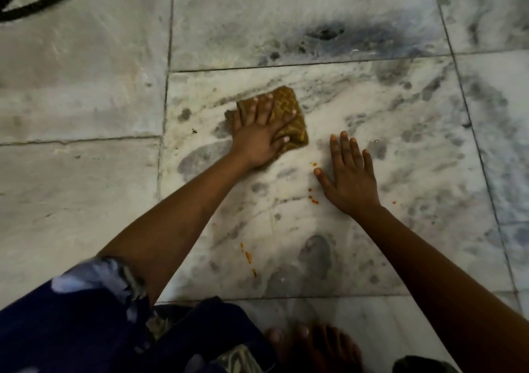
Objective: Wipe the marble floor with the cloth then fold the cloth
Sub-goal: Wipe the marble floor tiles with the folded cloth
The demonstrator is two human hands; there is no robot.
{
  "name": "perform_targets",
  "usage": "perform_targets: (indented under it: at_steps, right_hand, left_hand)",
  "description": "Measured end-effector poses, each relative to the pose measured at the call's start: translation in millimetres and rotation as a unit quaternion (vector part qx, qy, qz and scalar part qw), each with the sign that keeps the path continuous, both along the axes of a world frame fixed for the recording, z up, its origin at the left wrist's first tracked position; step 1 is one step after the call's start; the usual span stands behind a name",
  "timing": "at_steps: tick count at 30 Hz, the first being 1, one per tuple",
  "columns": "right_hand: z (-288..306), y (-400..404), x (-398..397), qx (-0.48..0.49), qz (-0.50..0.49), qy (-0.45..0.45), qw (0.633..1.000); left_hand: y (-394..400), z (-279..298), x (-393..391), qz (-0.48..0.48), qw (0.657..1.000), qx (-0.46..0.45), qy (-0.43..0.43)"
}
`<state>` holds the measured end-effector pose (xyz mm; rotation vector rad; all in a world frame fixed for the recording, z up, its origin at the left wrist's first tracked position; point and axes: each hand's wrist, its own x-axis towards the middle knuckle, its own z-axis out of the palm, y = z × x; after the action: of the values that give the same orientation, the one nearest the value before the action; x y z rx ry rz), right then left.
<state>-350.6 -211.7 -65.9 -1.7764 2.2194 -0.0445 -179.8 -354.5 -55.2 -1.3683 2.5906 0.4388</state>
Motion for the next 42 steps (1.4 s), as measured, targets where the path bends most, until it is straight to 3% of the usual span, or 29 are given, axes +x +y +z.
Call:
perform_targets:
  at_steps: [3, 7, 11, 15, 19, 22, 26, 30, 34, 37, 40, 42]
  right_hand:
    - [-3.0, 4.9, -4.1, 0.019, -0.001, -0.008, 1.0]
    - [-4.3, 6.7, -5.2, 0.026, 0.006, -0.004, 1.0]
    - [-4.3, 5.7, -5.2, 0.031, 0.006, -0.002, 1.0]
    - [-3.4, 10.5, -7.0, 0.025, 0.009, -0.006, 1.0]
    - [-2.3, 31.6, -11.8, 0.012, 0.019, -0.013, 1.0]
    - [-1.3, 43.3, -15.7, 0.004, 0.011, -0.012, 1.0]
    - [-1.1, 44.6, -14.4, 0.011, -0.001, -0.014, 1.0]
    - [-1.4, 44.4, -18.2, 0.016, 0.01, -0.016, 1.0]
    - [-8.5, 47.5, -20.6, -0.026, 0.017, -0.013, 0.999]
    - [-13.9, 49.7, -19.5, -0.044, 0.018, -0.002, 0.999]
    - [-13.5, 50.4, -22.8, -0.044, 0.02, -0.01, 0.999]
    - [-11.2, 50.8, -25.3, -0.032, 0.028, -0.021, 0.999]
  left_hand:
    - [23.2, -2.4, 41.1, -0.047, 0.998, -0.021, 0.02]
    - [-12.1, -0.3, 72.4, 0.071, 0.997, -0.014, 0.006]
    - [-41.5, 2.5, 31.6, 0.127, 0.992, 0.021, -0.011]
    - [0.2, -2.5, 19.0, 0.049, 0.999, -0.008, 0.002]
    - [35.3, -2.2, 58.5, -0.036, 0.999, -0.021, 0.018]
    - [9.3, -1.3, 67.7, 0.022, 1.0, -0.02, -0.004]
    - [-29.3, 4.2, 17.3, 0.098, 0.995, 0.015, -0.025]
    - [19.7, 0.0, -5.9, 0.022, 1.0, -0.02, -0.011]
    - [62.4, -5.1, 45.1, -0.05, 0.998, -0.033, 0.015]
    - [39.9, -5.9, 61.7, 0.016, 1.0, -0.027, 0.001]
    - [1.1, -4.0, 23.5, 0.091, 0.996, -0.025, -0.01]
    - [-14.9, -1.1, -13.9, 0.09, 0.996, -0.008, -0.01]
